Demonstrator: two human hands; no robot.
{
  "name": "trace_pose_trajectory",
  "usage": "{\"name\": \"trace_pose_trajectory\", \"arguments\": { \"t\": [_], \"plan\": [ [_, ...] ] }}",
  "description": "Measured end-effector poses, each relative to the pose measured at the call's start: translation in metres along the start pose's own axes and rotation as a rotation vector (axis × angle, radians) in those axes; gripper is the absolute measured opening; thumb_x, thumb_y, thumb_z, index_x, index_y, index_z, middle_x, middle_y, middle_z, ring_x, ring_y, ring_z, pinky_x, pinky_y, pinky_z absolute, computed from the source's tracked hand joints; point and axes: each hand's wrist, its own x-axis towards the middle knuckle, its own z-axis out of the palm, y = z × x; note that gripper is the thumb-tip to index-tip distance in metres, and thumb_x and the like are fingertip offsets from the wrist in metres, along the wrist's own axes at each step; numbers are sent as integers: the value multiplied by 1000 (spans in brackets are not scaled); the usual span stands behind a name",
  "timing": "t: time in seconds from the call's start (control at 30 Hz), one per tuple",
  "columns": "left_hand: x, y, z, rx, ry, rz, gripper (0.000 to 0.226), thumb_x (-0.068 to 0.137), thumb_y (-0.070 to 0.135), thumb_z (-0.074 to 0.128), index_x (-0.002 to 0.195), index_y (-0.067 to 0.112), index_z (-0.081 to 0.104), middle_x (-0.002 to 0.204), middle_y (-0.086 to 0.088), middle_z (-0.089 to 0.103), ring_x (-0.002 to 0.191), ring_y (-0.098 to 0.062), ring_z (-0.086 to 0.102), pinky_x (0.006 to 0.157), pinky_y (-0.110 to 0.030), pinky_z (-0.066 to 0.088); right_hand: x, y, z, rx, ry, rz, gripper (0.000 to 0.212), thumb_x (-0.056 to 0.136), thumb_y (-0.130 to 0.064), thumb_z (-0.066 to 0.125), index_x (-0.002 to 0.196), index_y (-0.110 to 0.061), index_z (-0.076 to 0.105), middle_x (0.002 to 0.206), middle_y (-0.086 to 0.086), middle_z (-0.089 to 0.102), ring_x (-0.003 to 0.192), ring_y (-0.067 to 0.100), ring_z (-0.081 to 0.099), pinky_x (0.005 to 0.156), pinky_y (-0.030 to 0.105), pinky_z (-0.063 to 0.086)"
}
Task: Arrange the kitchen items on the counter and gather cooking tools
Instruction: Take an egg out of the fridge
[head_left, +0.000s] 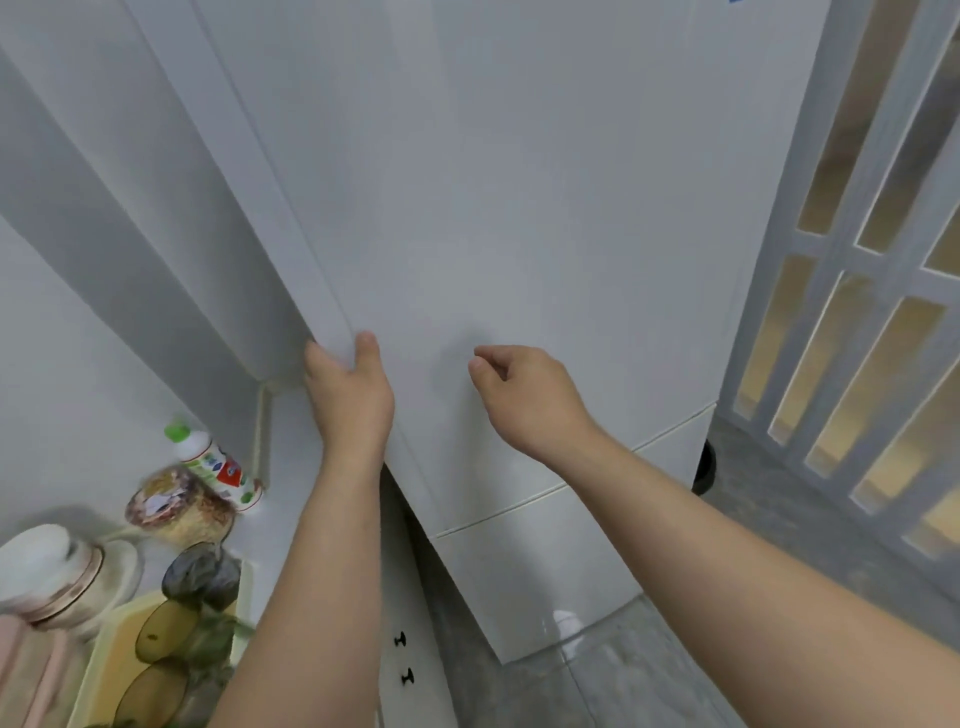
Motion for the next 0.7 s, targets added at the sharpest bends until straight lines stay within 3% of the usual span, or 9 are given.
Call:
{"name": "trace_pose_trajectory", "arguments": {
  "t": [0.07, 0.13, 0.2, 0.33, 0.43, 0.5, 0.7],
  "plan": [
    [5, -2, -4, -21, 2, 54, 29, 97, 35, 58, 118, 15, 54, 107, 5, 63, 94, -12, 62, 78, -19, 46, 2, 1, 2, -18, -4, 16, 39, 103, -30, 44, 122, -1, 62, 110, 14, 72, 107, 25, 64, 91, 31, 50],
    [9, -9, -9, -4, -14, 116, 25, 97, 36, 60, 108, 14, 55, 89, 10, 59, 75, -3, 56, 61, -10, 41, 2, 2, 3, -37, -9, 36, 40, 104, -32, 42, 131, -8, 60, 118, 6, 71, 115, 20, 61, 92, 24, 45],
    [15, -14, -15, 21, -21, 135, 25, 95, 37, 63, 95, 15, 52, 73, 11, 47, 61, -1, 44, 54, -14, 36, 2, 1, 3, -53, -25, 41, 43, 105, -34, 41, 141, -14, 54, 126, 2, 67, 122, 17, 57, 95, 21, 41],
    [22, -15, -19, 49, -67, 127, 31, 93, 41, 65, 77, 26, 43, 70, 10, 40, 59, -5, 38, 57, -22, 35, -3, 3, 0, -75, -2, 43, 46, 105, -34, 40, 145, -15, 49, 134, 2, 63, 128, 17, 54, 101, 24, 40],
    [16, -14, -23, 31, -80, 141, 31, 93, 41, 66, 82, 20, 46, 72, 9, 41, 61, -6, 40, 59, -22, 37, -18, 1, -5, -75, 10, 39, 45, 105, -34, 40, 145, -15, 49, 115, 2, 71, 111, 15, 62, 89, 21, 42],
    [2, -12, -31, 24, -84, 150, 32, 92, 43, 67, 90, 16, 49, 73, 9, 44, 64, -9, 44, 62, -26, 40, -33, -1, -9, -80, 6, 21, 44, 105, -33, 39, 142, -12, 52, 111, 6, 72, 107, 18, 64, 88, 24, 46],
    [-77, -2, -61, -16, -121, 157, 25, 87, 36, 74, 94, 18, 59, 79, 7, 63, 72, -12, 61, 70, -29, 51, -91, 1, -23, -93, -63, -6, 48, 106, -36, 39, 150, -16, 43, 147, -4, 52, 134, 12, 48, 94, 14, 32]
  ]
}}
